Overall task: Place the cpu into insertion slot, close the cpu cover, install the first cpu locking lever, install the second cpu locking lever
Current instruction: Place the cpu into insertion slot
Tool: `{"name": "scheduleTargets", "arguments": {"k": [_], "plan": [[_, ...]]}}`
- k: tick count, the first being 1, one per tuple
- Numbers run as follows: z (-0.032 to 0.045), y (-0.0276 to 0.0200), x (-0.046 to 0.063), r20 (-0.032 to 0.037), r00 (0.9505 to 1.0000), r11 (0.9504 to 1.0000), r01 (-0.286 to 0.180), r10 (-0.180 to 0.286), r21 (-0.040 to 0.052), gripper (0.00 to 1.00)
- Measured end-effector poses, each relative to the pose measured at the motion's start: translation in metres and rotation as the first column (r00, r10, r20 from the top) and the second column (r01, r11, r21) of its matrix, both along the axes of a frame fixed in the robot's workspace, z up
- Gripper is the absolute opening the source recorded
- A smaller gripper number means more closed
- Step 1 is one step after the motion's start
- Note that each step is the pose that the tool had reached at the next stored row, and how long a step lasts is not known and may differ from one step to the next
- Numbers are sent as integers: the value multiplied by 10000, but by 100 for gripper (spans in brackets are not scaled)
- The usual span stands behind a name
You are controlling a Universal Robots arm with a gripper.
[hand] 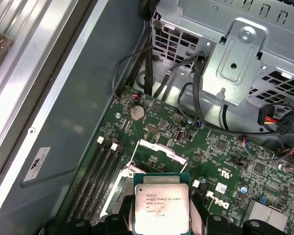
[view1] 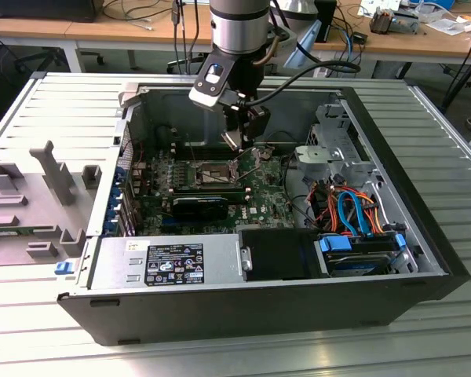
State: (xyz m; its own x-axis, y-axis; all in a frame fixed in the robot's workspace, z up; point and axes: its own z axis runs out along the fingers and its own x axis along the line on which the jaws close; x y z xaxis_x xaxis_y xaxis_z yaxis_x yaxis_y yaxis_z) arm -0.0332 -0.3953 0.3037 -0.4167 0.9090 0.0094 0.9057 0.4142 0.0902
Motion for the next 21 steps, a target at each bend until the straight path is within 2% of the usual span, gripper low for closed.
{"name": "scheduleTargets", "arguments": {"k": [21], "plan": [[-1,0,0,0,9990,9990,453,-453,0,54]]}}
